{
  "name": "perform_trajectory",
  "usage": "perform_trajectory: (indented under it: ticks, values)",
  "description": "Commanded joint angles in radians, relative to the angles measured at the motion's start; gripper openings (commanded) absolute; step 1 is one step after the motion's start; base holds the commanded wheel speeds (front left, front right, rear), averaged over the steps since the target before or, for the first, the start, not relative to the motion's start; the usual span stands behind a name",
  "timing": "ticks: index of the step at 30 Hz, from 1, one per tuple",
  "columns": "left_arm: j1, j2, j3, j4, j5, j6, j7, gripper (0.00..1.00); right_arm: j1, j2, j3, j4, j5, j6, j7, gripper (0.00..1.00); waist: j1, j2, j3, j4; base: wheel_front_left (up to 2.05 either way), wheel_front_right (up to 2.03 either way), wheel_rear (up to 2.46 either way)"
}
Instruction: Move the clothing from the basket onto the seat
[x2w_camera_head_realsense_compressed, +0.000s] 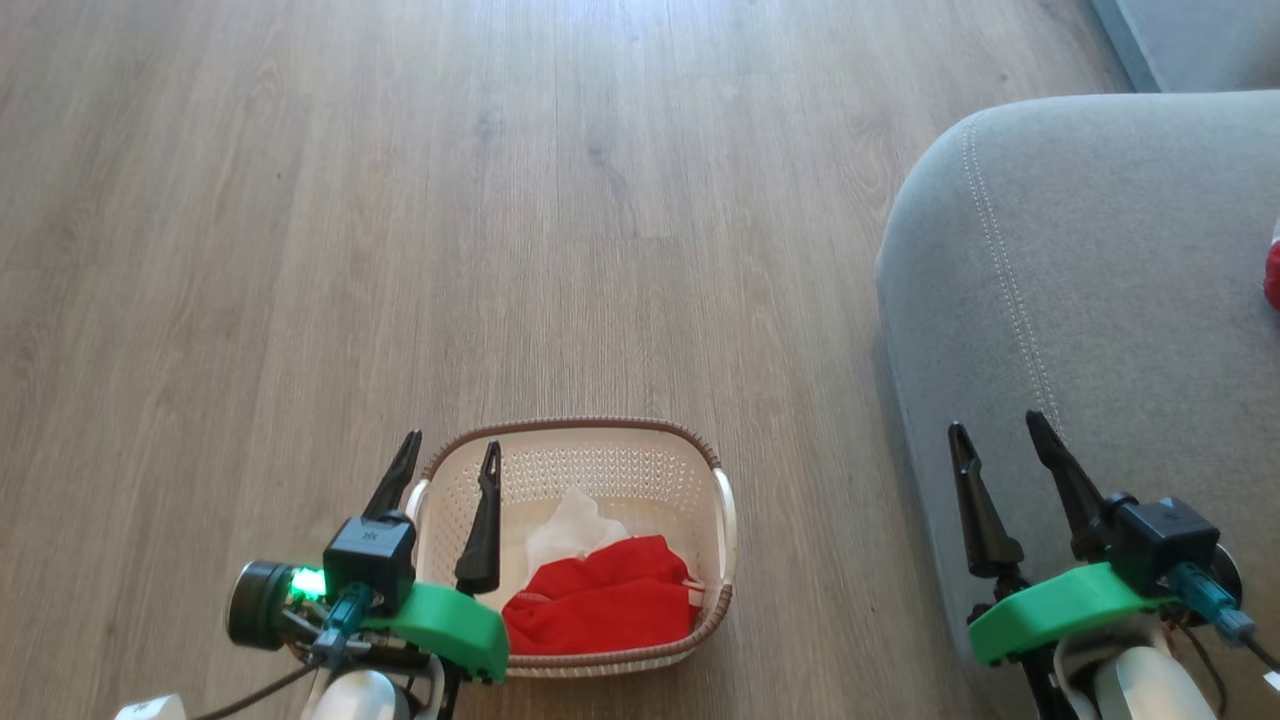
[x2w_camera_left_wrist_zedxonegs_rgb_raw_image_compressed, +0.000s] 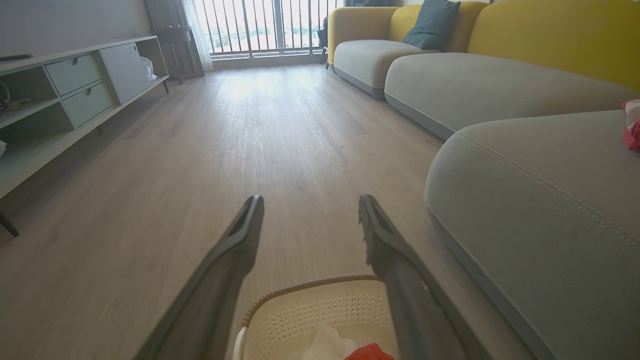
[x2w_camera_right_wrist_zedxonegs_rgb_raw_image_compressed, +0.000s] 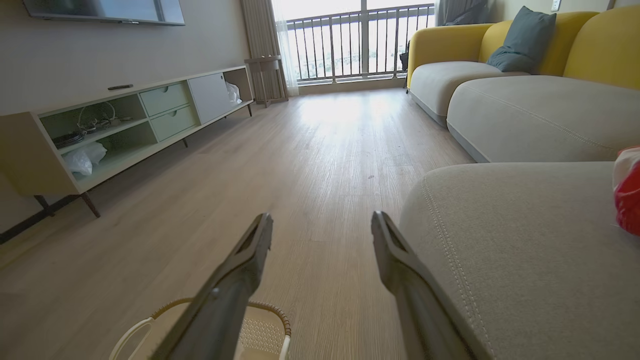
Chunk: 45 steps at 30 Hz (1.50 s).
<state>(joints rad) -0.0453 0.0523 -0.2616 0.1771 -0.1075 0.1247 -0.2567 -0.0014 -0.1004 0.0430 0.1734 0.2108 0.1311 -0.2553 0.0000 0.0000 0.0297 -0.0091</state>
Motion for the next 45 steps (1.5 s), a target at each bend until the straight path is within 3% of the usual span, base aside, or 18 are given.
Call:
perform_trajectory:
  ticks: [1, 12, 23, 27, 36, 40, 45]
  values:
    - [-0.032, -0.002, 0.024, -0.029, -0.01, -0.006, -0.005, 1.0, -0.032, -0.011, 0.025, -0.025, -0.003, 0.0, -0.006, 1.0, 0.0, 0.0, 0.005, -0.004, 0.0, 0.0, 0.0]
    - [-0.083, -0.002, 0.016, 0.079, 0.011, -0.077, -0.005, 1.0, -0.068, 0.013, -0.007, 0.004, -0.034, 0.0, -0.006, 1.0, 0.0, 0.0, 0.151, -0.056, 0.0, 0.0, 0.0]
    - [-0.284, 0.067, -0.04, 0.363, 0.126, -0.138, -0.005, 1.0, -0.144, 0.047, -0.027, -0.001, -0.066, 0.0, -0.006, 1.0, 0.0, 0.0, 0.465, -0.169, 0.0, 0.0, 0.0]
    - [-0.377, 0.117, -0.075, 0.459, 0.167, -0.146, -0.005, 1.0, -0.164, 0.049, -0.011, -0.004, 0.027, 0.0, -0.006, 1.0, 0.0, 0.0, 0.568, -0.212, 0.0, 0.0, 0.0]
    - [-0.57, 0.214, -0.188, 0.674, 0.255, -0.171, -0.005, 1.0, -0.184, 0.05, 0.039, -0.036, 0.105, 0.0, -0.006, 1.0, 0.0, 0.0, 0.753, -0.297, 0.0, 0.0, 0.0]
    - [-0.666, 0.231, -0.234, 0.8, 0.295, -0.173, -0.005, 1.0, -0.18, 0.05, 0.092, -0.059, 0.223, 0.0, -0.006, 1.0, 0.0, 0.0, 0.813, -0.323, 0.0, 0.0, 0.0]
    - [-0.792, 0.248, -0.276, 0.952, 0.341, -0.167, 0.001, 1.0, -0.184, 0.05, 0.155, -0.072, 0.247, 0.0, -0.006, 1.0, 0.0, 0.0, 0.877, -0.365, 0.0, 0.0, 0.0]
